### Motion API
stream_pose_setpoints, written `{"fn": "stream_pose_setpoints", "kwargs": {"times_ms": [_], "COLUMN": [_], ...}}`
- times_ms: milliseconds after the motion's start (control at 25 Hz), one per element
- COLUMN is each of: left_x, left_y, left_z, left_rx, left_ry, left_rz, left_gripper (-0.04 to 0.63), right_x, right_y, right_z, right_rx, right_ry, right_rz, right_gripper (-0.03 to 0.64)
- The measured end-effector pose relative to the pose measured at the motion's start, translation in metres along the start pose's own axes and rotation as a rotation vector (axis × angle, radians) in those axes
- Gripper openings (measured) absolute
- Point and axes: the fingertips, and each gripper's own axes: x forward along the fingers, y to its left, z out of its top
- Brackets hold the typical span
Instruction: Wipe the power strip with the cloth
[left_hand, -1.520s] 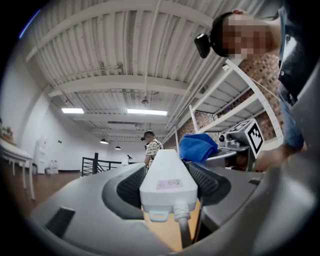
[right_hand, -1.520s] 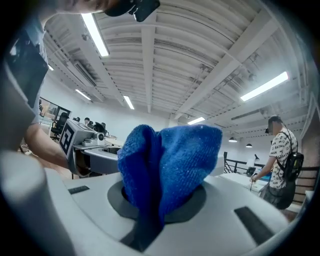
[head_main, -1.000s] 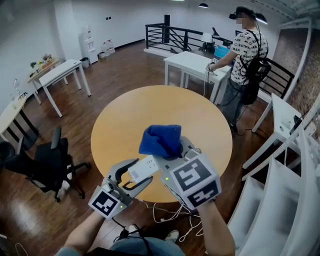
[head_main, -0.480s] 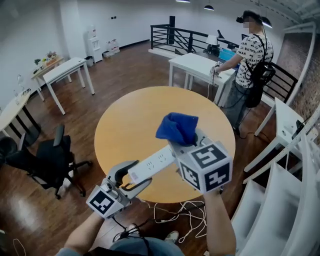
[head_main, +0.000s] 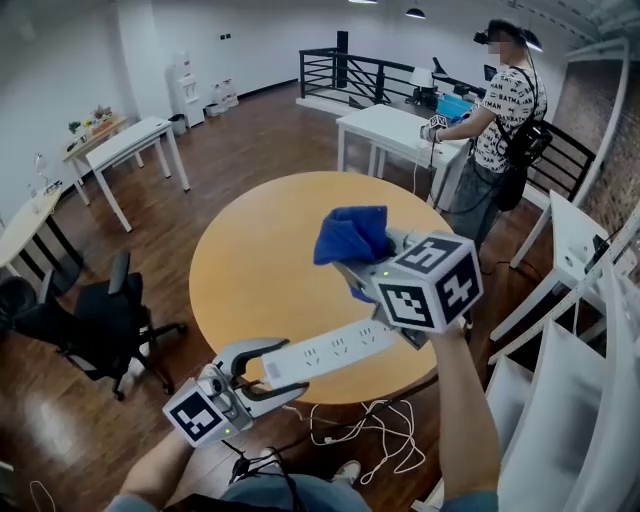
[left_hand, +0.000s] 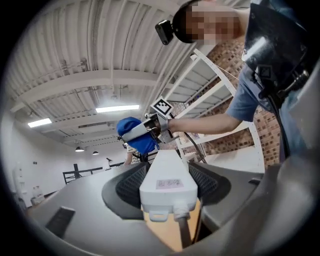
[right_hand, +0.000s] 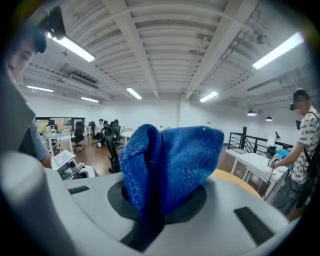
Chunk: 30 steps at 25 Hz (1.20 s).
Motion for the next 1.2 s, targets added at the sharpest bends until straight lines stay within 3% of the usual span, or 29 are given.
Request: {"fn": "stream_pose_setpoints", "kwargs": {"times_ms": [160,480,1200], "left_x": [0.012,0.020,0.002], "left_y": [-0.007,-0.004,-0.001], "left_z": [-0.019,-0.014,-0.025], "left_rx": [0.026,0.036,0.031], "left_ry": [0.104,0.087,0.106], "left_rz": [0.031,0.094,0.101], "left_gripper": [0.284,0.284,0.284], "right_x": [0.028,0.068,0.001], "right_y": [0.037,0.078,-0.044], "right_z": [-0.012,-0.035,-0.058], "right_rx": [0.083,0.153,0.196], "right_ry": [0.174,0.257,0.233], "right_rz": [0.066,0.057,-0.233], "right_gripper": [0.051,0.049,0.051]}}
